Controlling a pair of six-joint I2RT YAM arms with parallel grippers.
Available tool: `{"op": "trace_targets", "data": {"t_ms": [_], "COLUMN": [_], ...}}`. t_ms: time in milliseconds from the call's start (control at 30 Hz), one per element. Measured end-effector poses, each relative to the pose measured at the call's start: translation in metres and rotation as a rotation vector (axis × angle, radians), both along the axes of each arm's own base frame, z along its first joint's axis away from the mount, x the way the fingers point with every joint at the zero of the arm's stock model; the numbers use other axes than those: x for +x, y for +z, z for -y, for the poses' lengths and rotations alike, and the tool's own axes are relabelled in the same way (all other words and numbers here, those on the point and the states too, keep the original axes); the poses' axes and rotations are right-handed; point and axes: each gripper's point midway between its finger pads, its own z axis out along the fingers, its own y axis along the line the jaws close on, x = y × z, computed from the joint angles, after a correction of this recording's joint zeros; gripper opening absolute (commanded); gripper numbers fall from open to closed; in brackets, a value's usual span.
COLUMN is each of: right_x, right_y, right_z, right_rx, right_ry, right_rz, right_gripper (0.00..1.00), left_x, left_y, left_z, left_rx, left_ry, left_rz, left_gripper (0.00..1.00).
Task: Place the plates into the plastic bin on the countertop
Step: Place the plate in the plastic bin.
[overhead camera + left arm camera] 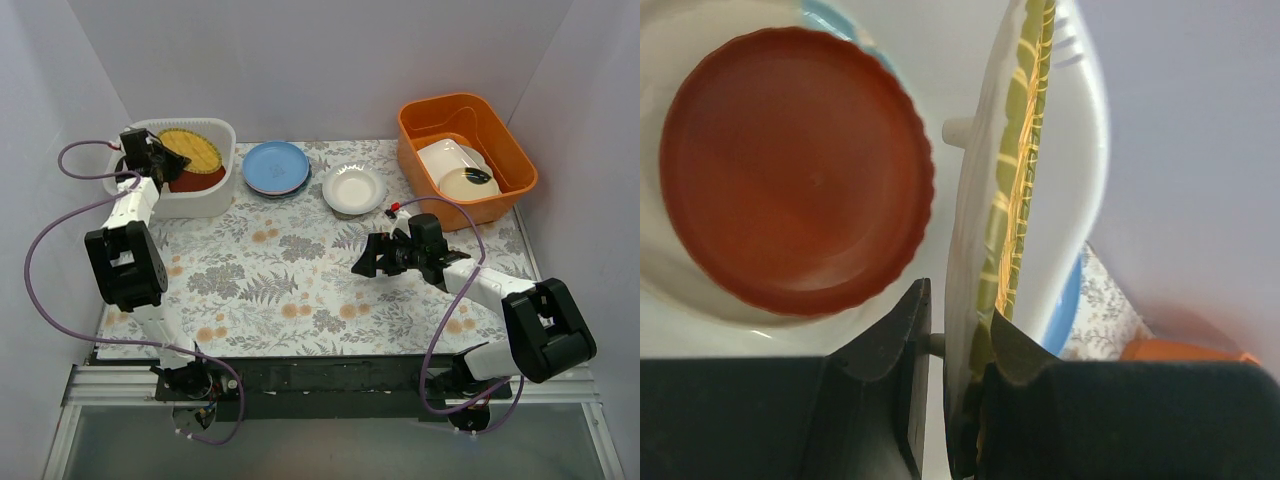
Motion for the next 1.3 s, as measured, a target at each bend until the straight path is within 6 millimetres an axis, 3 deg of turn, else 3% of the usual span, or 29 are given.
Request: {"op": "trace_targets", "data": {"t_ms": [267, 633, 800, 1033, 1300], "right_x": [-0.003, -0.002, -0.003, -0.003, 0.005], "right_y": [-0.002, 0.008, 0.005, 0.004, 0.008], "right_z": [0.004, 0.009, 0.011, 0.011, 0.005], "right_rx": [-0.020, -0.027, -0.038, -0.044, -0.038], "right_ry": [-0.012, -0.037, -0.042, -0.044, -0.028], "right_rz": [-0.012, 0.015, 0.003, -0.004, 0.002], "right_gripper": [0.95, 0.95, 0.95, 0.95, 0.95], "left_x": [0.007, 0.008, 0.008, 0.016, 0.012], "left_y": [-0.037, -0.048, -0.049, -0.051, -0.056], "left_z": [-0.006, -0.005, -0.006, -0.010, -0.012], "left_rx": [-0.003, -0.012, -0.006, 0.009, 0.026], "left_ry": [0.006, -0.001, 0.000, -0.002, 0.002], "left_rz": [-0.088, -0.107, -0.109, -0.115, -0.136], "left_gripper": [0.00, 0.03, 0.32, 0.51, 0.63]}}
